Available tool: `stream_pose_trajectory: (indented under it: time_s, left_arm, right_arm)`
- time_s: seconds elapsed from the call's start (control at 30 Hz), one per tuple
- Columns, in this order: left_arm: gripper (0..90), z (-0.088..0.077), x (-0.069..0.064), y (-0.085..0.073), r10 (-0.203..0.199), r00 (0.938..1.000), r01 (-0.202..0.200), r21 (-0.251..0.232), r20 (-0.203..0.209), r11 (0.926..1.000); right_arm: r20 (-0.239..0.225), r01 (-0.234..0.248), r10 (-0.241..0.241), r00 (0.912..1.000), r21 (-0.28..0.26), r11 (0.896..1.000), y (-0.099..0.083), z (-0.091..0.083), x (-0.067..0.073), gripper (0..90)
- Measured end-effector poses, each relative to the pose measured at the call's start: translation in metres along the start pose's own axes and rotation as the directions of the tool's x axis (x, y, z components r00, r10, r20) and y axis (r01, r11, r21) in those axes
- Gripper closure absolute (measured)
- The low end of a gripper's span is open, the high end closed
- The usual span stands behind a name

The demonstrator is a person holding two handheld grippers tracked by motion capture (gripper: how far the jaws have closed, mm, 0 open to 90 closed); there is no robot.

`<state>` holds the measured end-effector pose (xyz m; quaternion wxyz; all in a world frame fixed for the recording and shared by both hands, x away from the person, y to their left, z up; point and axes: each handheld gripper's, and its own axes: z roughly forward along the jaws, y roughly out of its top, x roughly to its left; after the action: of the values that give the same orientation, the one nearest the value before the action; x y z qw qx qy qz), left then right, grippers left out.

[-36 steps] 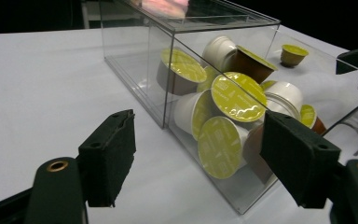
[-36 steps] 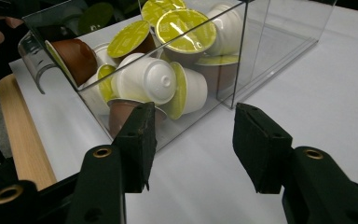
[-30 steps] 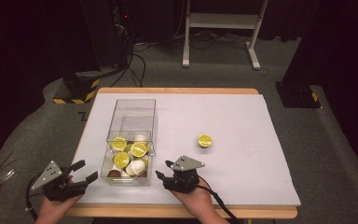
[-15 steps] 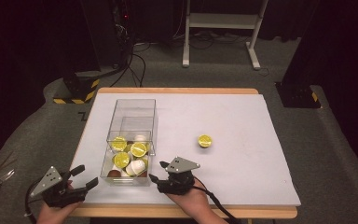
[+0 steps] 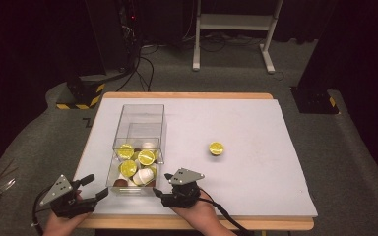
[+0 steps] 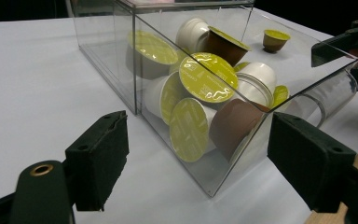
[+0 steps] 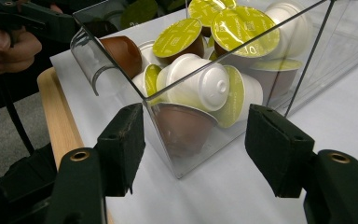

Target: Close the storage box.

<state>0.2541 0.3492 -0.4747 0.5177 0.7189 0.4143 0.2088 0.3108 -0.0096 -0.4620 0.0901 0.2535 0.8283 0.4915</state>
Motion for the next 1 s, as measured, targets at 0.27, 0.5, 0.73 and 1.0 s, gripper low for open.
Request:
stream_pose_trajectory:
  time_s: [0.27,0.5,0.73,1.0]
  left_arm:
    - [19.7,0.002,0.000,0.000,0.010,1.0000,-0.010,0.004,-0.002,0.9999]
    - [19.5,0.006,0.000,0.001,0.010,0.9999,-0.010,0.009,-0.002,0.9999]
    - [20.1,0.010,0.004,0.002,0.005,0.9999,-0.005,0.010,-0.010,0.9999]
    - [21.0,0.015,0.007,0.005,-0.001,0.9999,0.001,0.006,-0.013,1.0000]
  right_arm:
    - [0.012,0.004,-0.004,0.9999,0.006,1.000,0.000,0.004,0.000,32.9]
    - [0.020,0.007,-0.007,0.9998,0.004,1.000,0.000,0.006,-0.001,30.2]
    - [0.029,-0.004,0.004,0.9996,-0.003,1.000,0.001,0.008,-0.004,29.7]
    - [0.038,-0.008,0.009,0.9992,-0.015,1.000,0.005,0.009,-0.009,29.3]
